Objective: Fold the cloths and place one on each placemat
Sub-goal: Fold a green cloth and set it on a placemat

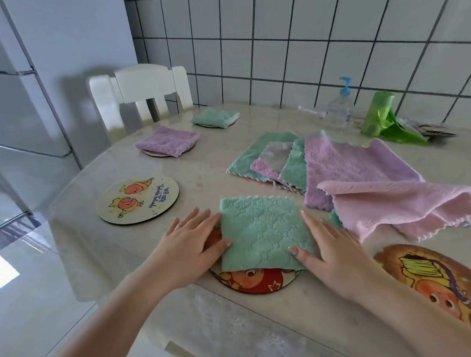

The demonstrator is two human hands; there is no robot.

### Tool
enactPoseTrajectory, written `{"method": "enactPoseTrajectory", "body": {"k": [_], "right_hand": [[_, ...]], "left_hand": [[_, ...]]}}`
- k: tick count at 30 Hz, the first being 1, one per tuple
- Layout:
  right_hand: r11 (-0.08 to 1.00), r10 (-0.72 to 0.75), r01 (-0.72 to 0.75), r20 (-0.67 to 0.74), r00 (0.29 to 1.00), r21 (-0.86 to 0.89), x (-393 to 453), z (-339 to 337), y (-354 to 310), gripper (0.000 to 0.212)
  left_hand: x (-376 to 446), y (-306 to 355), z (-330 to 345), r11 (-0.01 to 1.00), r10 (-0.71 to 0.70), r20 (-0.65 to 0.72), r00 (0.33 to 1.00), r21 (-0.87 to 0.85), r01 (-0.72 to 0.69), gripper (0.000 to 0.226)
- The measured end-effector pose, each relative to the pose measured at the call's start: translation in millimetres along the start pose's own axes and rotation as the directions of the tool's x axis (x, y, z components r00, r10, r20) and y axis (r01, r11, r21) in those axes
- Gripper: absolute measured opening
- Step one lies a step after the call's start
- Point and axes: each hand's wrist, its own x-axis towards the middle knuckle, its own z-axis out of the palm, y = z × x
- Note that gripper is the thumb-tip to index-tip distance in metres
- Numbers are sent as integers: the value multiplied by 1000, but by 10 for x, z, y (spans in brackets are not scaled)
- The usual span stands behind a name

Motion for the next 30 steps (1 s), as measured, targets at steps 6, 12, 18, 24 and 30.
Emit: {"method": "enactPoseTrajectory", "body": {"k": [6, 12, 18, 24, 30], "right_hand": [[988, -79, 76, 17, 997, 134, 28, -64, -108, 56], [972, -78, 70, 25, 997, 224, 48, -118, -169, 59], [951, -95, 134, -146, 985, 280, 37, -105, -195, 66], [828, -44, 154, -212, 976, 538, 146, -108, -320, 63], [367, -29, 94, -90, 996, 925, 386, -62, -773, 62]], "left_hand": [[15, 101, -23, 990, 87, 7, 996, -113, -86, 49], [101, 194, -124, 955, 121, 8, 993, -273, -114, 46], [94, 210, -53, 857, 154, -161, 975, -469, -213, 52], [93, 188, -160, 554, 2, -218, 976, -813, -182, 58], [134, -65, -509, 185, -158, -160, 974, -974, -130, 58]]}}
